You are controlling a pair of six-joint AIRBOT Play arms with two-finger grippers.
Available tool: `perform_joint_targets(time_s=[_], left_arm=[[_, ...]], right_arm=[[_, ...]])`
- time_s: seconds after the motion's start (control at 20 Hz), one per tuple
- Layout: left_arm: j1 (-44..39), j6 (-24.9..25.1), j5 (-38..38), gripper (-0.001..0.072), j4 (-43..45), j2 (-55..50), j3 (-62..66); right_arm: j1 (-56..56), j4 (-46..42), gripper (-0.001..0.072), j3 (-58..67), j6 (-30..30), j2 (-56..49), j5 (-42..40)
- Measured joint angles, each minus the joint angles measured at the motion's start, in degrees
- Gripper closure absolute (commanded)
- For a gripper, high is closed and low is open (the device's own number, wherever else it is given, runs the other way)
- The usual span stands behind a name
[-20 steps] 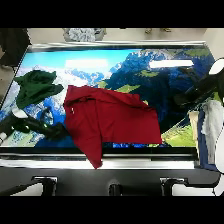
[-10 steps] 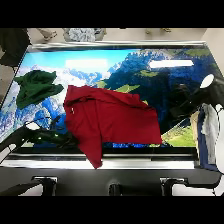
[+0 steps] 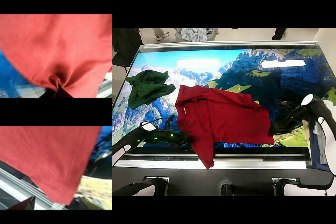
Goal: Fold the shirts.
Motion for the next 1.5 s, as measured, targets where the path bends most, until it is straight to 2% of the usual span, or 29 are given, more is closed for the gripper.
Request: perform_joint_targets(time_s=[0.45,0.5,0.55,0.6,0.75,0.9,1.1,1.25,1.4,1.5], left_arm=[[-0.24,1.51,0.39,0.0681,-0.04,0.90,0.00],[-0.24,1.66,0.42,0.0681,-0.04,0.92,0.09],[-0.24,1.75,0.44,0.0681,-0.04,0.94,0.24],[-0.24,1.84,0.42,0.0681,-0.04,0.94,0.55],[0.04,2.25,-0.66,0.0683,1.51,0.94,3.52],[1.86,2.34,-5.88,0.0683,7.32,2.08,12.37],[5.97,-0.09,-11.76,0.0682,12.85,7.52,35.87],[8.81,-4.33,-12.41,0.0682,14.12,11.63,60.65],[10.01,-8.63,-10.38,0.0682,14.40,15.69,80.17],[10.40,-10.80,-8.26,0.0682,15.04,19.39,85.46]], right_arm=[[0.33,-0.81,0.0110,-5.18,1.51,0.20,-2.19],[0.96,-0.98,0.0205,-5.53,2.03,0.24,-2.40],[1.88,-1.11,0.0418,-5.97,2.45,0.22,-3.21],[3.02,-1.73,0.0664,-6.36,2.75,0.15,-4.79],[5.70,-1.66,0.0661,-6.27,4.22,0.52,-7.63],[6.67,-2.25,0.0661,-2.38,2.86,3.91,-8.83],[7.21,-6.60,0.0659,12.81,0.00,14.38,-9.86],[7.37,-13.05,0.0659,28.94,-0.63,24.79,-15.93],[7.39,-21.07,0.0659,41.09,2.69,34.84,-20.72],[7.39,-24.94,0.0659,45.03,4.48,40.26,-21.11]])
